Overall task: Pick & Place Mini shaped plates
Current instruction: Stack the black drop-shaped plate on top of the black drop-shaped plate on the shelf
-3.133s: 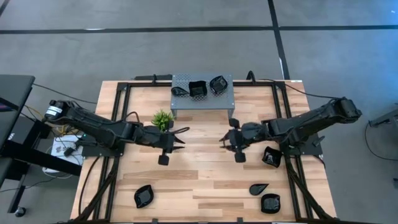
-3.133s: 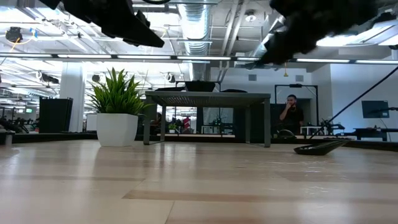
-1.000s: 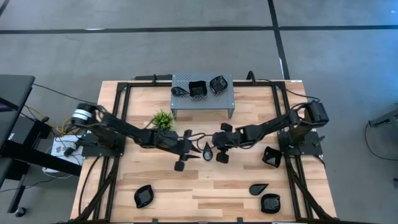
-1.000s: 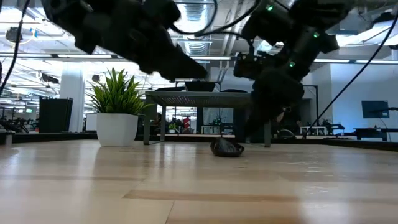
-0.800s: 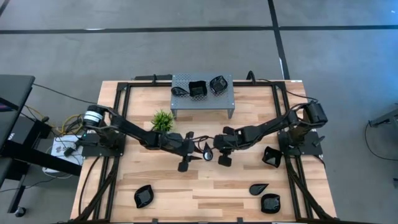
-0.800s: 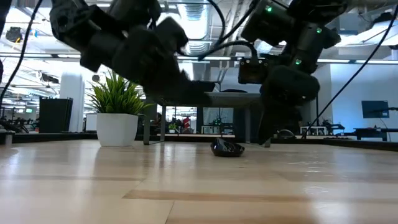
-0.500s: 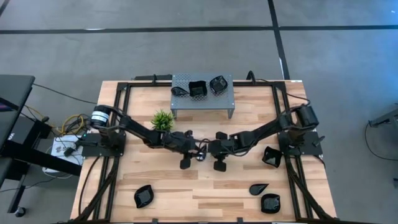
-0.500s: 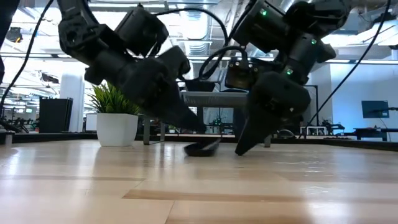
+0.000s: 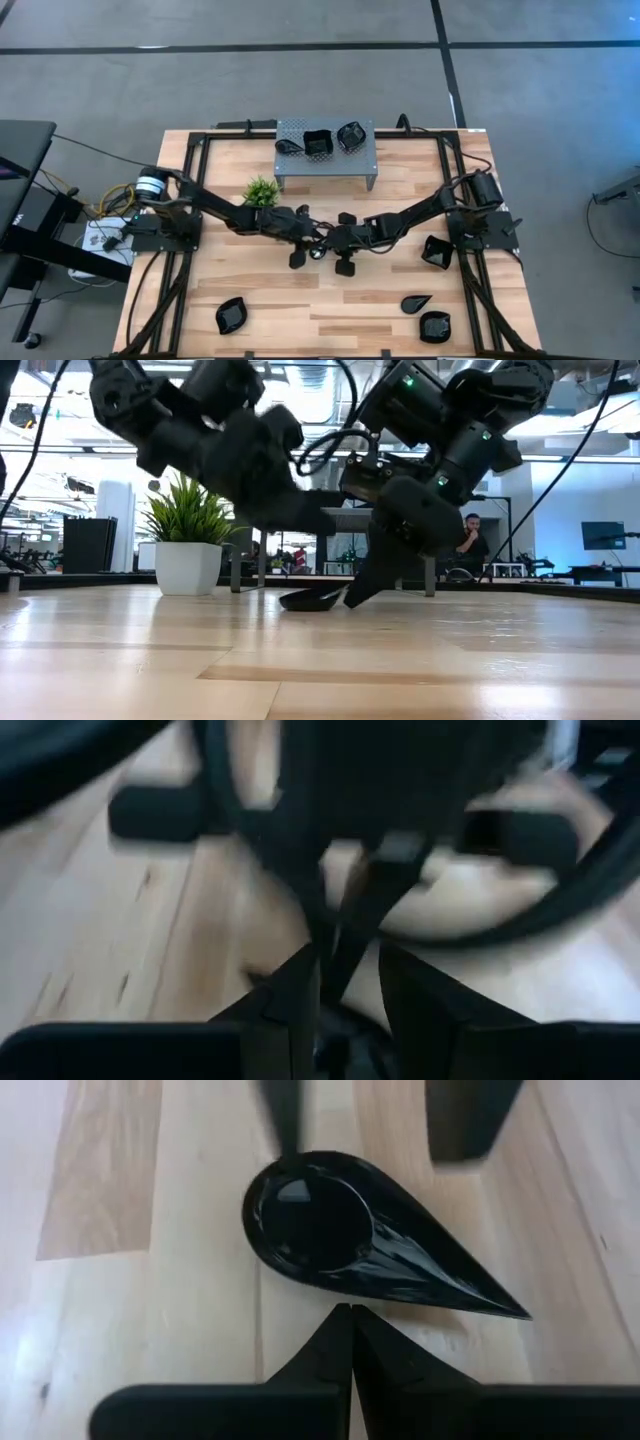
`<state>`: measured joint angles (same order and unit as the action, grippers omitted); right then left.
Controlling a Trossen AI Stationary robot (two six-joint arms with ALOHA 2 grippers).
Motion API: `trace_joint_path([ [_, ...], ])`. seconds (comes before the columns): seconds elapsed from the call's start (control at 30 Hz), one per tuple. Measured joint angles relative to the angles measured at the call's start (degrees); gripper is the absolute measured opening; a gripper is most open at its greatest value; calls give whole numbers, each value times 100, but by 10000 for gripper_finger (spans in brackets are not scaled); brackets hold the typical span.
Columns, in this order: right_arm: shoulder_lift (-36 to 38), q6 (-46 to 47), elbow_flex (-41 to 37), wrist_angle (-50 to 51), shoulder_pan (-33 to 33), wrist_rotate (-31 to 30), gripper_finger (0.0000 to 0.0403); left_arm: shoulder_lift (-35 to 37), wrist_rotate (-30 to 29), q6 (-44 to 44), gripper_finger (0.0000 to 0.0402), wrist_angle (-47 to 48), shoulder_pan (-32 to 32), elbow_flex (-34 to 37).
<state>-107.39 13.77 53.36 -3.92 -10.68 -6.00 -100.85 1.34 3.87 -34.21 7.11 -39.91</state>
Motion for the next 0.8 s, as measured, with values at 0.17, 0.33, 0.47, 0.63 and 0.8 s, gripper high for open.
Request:
trace_joint_path([
  [0.17, 0, 160, 0, -225, -48, 182, 0, 369, 197, 583, 108, 493, 204, -8],
  [0.33, 0, 119, 0, -604, -182, 282, 0, 374, 262, 1118, 108, 991, 435, -10],
  [0.47, 2, 109, -7, -785, -206, 14, 0, 367, 31, 1181, 108, 1105, 520, -10],
  [0.63, 48, -76, -4, -831, -114, -138, 0, 262, -253, 1213, 108, 1133, 529, -10],
  [0.8, 549, -588, 328, 33, -71, -247, 0, 30, -490, 1315, 108, 963, 532, -8],
])
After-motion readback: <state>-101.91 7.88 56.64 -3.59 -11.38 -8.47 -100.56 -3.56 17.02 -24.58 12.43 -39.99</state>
